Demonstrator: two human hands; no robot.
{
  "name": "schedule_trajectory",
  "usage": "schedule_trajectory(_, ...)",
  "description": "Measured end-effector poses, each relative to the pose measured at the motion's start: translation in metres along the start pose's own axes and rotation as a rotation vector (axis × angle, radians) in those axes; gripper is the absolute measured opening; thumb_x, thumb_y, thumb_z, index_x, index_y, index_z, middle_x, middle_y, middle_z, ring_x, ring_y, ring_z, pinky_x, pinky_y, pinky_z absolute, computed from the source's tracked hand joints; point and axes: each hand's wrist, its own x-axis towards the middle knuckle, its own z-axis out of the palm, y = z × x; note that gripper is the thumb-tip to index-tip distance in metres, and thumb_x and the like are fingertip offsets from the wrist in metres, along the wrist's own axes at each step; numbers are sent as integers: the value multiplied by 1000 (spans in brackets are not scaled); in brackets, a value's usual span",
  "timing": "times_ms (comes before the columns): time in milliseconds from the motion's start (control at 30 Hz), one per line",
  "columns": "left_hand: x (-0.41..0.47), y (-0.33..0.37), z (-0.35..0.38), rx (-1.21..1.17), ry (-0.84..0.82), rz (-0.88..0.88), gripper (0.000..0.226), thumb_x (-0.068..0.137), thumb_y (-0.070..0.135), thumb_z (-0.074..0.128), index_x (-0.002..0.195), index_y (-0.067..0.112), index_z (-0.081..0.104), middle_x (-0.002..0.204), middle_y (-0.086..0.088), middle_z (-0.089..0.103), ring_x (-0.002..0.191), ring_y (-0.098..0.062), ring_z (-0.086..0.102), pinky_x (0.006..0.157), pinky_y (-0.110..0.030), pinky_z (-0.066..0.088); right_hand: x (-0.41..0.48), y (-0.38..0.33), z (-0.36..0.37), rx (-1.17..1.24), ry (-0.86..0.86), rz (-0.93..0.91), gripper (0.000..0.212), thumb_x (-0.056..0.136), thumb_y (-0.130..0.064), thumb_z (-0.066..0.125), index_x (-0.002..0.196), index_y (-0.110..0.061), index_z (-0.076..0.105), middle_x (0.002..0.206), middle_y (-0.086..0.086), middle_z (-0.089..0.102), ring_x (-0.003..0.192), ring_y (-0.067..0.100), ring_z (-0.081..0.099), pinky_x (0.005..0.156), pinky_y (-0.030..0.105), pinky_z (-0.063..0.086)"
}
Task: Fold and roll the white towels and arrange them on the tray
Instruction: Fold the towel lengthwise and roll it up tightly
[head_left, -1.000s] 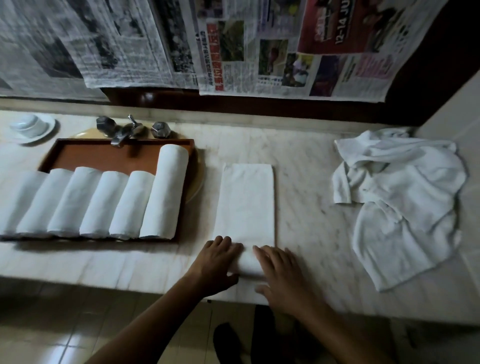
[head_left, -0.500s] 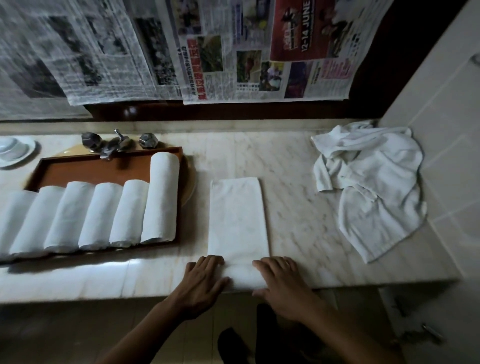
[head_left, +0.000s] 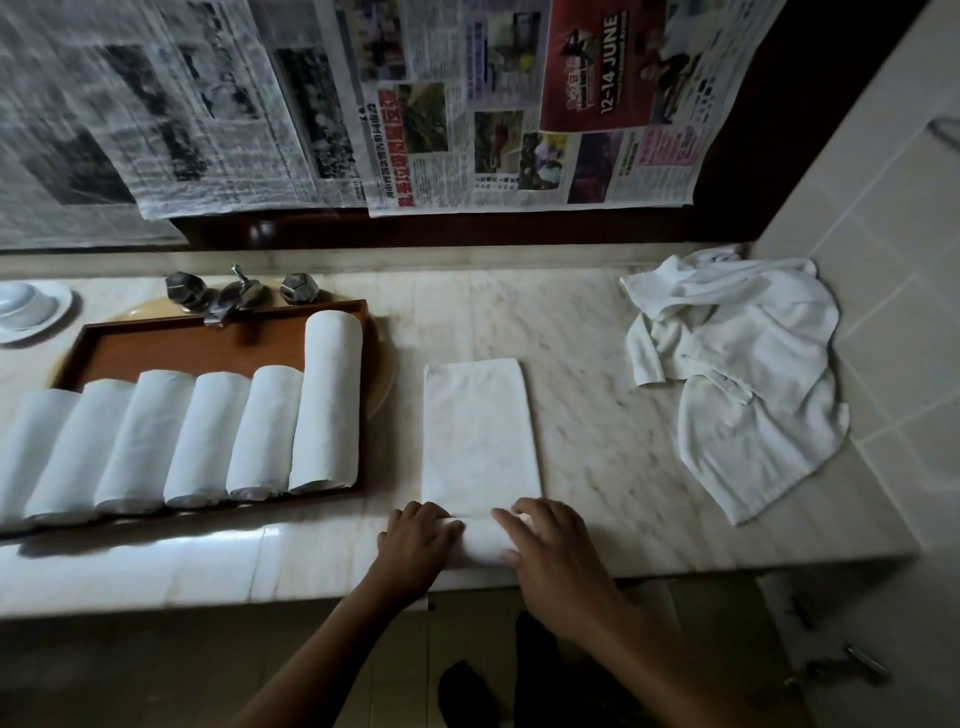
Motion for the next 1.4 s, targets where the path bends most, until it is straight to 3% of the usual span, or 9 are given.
schedule_trajectory(100,7,-6,-1,-120,5,-49,61,86,69,31,113,30,69,114,9,59,115,-27,53,95,-41,47,-15,-14,14,-33,-61,-45,64,92,-22,60,153,-24,41,152,8,46,140,32,44,119,52,30)
schedule_trajectory(200,13,-5,-2,-252,57,-171,41,94,60,55,108,23,67,119,-7,63,110,-28,59,93,-36,49,-17,-7,20,-75,-146,-29,88,89,-13,60,164,-25,15,167,9,26,155,34,20,123,53,10)
schedule_trajectory(333,-3,4,1,11,332,16,53,93,66,39,121,26,60,123,2,55,111,-21,55,92,-43,46,-3,-2,11,-62,-191,-34,91,89,-6,47,164,-27,2,171,8,12,158,33,3,123,51,-4)
schedule_trajectory(467,-15,15,14,170,406,333,51,100,54,46,140,23,52,142,1,51,133,-20,45,107,-43,37,12,5,12,-65,-226,-43,86,89,-16,52,163,-27,12,164,7,32,154,33,24,124,52,9)
schedule_trajectory(600,-4,-3,16,277,278,336,70,99,62,40,154,20,40,154,-3,45,144,-25,38,118,-52,29,33,13,5,-77,-244,-82,83,83,-21,53,161,-26,23,152,4,44,139,29,42,122,48,27)
schedule_trajectory(800,10,1,0,270,169,295,72,98,66,23,150,20,41,143,2,51,126,-17,47,107,-42,38,54,20,-14,3,-373,-40,76,90,-30,58,158,-31,24,140,1,44,127,25,43,107,39,38)
schedule_trajectory(1100,-26,5,9,141,110,267,84,92,71,-14,122,28,52,116,11,50,101,-11,43,93,-37,39,29,14,-15,140,-528,63,59,99,-52,45,151,-29,29,150,2,42,136,25,41,111,43,37)
schedule_trajectory(1267,-12,7,8,150,74,187,69,95,67,2,121,29,52,113,11,50,102,-13,45,93,-40,38,30,8,-18,212,-431,160,39,106,-45,41,137,-22,46,139,3,51,126,25,48,103,39,40)
schedule_trajectory(1400,0,10,3,209,5,110,67,93,67,5,120,28,53,115,8,52,109,-18,48,93,-41,39,18,2,-7,106,-198,122,45,101,-49,37,133,-24,58,130,-2,55,119,23,51,98,38,47)
